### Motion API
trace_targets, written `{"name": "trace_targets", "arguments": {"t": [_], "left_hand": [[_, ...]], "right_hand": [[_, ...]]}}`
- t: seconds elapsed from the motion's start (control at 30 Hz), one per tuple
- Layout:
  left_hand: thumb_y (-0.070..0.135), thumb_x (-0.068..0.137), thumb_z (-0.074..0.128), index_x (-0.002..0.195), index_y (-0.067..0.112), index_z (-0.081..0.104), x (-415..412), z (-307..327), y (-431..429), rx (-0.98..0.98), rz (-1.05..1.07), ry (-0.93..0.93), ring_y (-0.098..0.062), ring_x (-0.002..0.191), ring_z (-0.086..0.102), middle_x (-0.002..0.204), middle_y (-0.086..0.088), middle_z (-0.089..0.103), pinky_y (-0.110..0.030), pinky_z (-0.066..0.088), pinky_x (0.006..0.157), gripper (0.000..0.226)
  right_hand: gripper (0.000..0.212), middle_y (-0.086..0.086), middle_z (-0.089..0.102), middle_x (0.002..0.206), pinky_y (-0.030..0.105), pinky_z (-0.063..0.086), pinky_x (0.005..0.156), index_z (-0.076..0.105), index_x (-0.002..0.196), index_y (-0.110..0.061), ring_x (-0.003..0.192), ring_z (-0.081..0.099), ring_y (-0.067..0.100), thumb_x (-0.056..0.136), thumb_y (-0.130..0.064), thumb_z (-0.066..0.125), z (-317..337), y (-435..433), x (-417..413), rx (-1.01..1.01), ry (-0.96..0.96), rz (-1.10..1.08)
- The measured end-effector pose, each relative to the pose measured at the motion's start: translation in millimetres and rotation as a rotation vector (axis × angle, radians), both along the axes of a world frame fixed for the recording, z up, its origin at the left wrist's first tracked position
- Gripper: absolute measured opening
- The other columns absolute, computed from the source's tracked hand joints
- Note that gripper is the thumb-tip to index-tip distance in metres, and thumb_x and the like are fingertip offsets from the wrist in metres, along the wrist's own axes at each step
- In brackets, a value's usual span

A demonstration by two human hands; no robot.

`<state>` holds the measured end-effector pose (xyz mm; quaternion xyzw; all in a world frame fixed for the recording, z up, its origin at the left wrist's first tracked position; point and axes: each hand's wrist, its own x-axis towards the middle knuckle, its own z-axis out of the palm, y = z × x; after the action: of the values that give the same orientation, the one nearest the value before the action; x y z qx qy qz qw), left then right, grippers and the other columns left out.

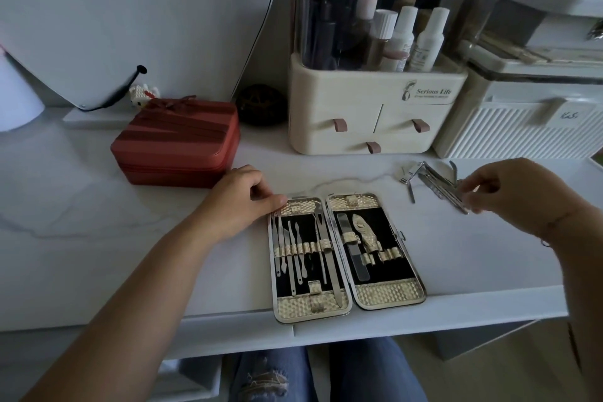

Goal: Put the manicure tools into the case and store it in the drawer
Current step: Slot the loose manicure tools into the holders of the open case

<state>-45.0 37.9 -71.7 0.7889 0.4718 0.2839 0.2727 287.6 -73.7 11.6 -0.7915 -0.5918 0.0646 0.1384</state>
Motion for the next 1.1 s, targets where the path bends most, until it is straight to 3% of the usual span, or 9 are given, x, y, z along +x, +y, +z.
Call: {"name": "trace_targets", "arguments": {"t": [0.07, 0.17, 0.23, 0.3, 0.4, 0.57, 0.7, 1.1], "left_hand": [[0.034, 0.075, 0.074, 0.064, 0.019, 0.056, 0, 0, 0, 0.0, -0.001, -0.001, -0.009, 0.072, 0.049, 0.077, 0.005, 0.053, -0.021, 0.035, 0.063, 0.026], [0.034, 0.074, 0.074, 0.063, 0.02, 0.054, 1, 0, 0, 0.004, 0.0, 0.006, -0.007, 0.071, 0.049, 0.076, 0.005, 0.052, -0.02, 0.033, 0.062, 0.027], [0.034, 0.075, 0.074, 0.063, 0.02, 0.054, 1, 1, -1, 0.003, 0.007, 0.012, -0.007, 0.071, 0.049, 0.076, 0.005, 0.051, -0.019, 0.033, 0.062, 0.027], [0.035, 0.075, 0.074, 0.062, 0.02, 0.054, 1, 1, -1, -0.002, 0.008, 0.012, -0.009, 0.071, 0.049, 0.076, 0.005, 0.051, -0.02, 0.033, 0.063, 0.028], [0.036, 0.075, 0.074, 0.063, 0.021, 0.054, 1, 1, 0, 0.001, 0.003, 0.024, -0.01, 0.071, 0.05, 0.076, 0.004, 0.051, -0.022, 0.034, 0.063, 0.027], [0.034, 0.075, 0.074, 0.063, 0.02, 0.054, 1, 2, -1, 0.004, 0.008, 0.023, -0.008, 0.071, 0.049, 0.079, 0.003, 0.053, -0.02, 0.036, 0.062, 0.027], [0.035, 0.075, 0.074, 0.063, 0.02, 0.053, 2, 2, -1, 0.003, 0.008, 0.023, -0.008, 0.071, 0.049, 0.078, 0.004, 0.052, -0.02, 0.035, 0.061, 0.028], [0.037, 0.075, 0.072, 0.066, 0.018, 0.056, 1, 2, -1, 0.011, 0.003, 0.037, -0.009, 0.072, 0.049, 0.08, 0.002, 0.053, -0.022, 0.035, 0.062, 0.027]], "right_hand": [[0.007, 0.001, 0.067, 0.064, 0.02, 0.042, 0.054, 0.068, 0.08, -0.013, 0.06, 0.059, 0.017, 0.079, -0.006, 0.067, 0, -2, -18, 0.041, 0.25, 0.094], [0.008, 0.007, 0.068, 0.066, 0.017, 0.046, 0.053, 0.062, 0.084, -0.007, 0.056, 0.056, 0.013, 0.08, -0.001, 0.064, -6, 3, -61, -0.068, 0.82, 0.308], [0.029, 0.012, 0.068, 0.073, 0.02, 0.05, 0.055, 0.056, 0.103, -0.008, 0.057, 0.058, 0.013, 0.075, -0.004, 0.064, -9, 10, -87, -0.168, 1.132, 0.375], [0.06, 0.017, 0.066, 0.076, 0.021, 0.052, 0.057, 0.043, 0.126, -0.02, 0.059, 0.059, 0.016, 0.072, -0.004, 0.062, -11, 19, -107, -0.24, 1.296, 0.446], [0.074, 0.018, 0.065, 0.076, 0.023, 0.054, 0.058, 0.031, 0.138, -0.029, 0.06, 0.06, 0.018, 0.078, 0.003, 0.06, -17, 34, -124, -0.254, 1.264, 0.538], [0.051, 0.024, 0.063, 0.08, 0.026, 0.055, 0.058, 0.043, 0.129, -0.014, 0.063, 0.061, 0.019, 0.084, 0.005, 0.058, -27, 50, -133, -0.213, 1.076, 0.495], [0.033, 0.014, 0.063, 0.07, 0.023, 0.054, 0.053, 0.054, 0.116, -0.007, 0.062, 0.06, 0.019, 0.084, 0.001, 0.061, -36, 57, -139, -0.144, 0.955, 0.419], [0.027, 0.012, 0.065, 0.067, 0.026, 0.058, 0.055, 0.058, 0.108, -0.004, 0.056, 0.064, 0.017, 0.082, 0.0, 0.064, -40, 64, -146, -0.141, 0.912, 0.366]]}}
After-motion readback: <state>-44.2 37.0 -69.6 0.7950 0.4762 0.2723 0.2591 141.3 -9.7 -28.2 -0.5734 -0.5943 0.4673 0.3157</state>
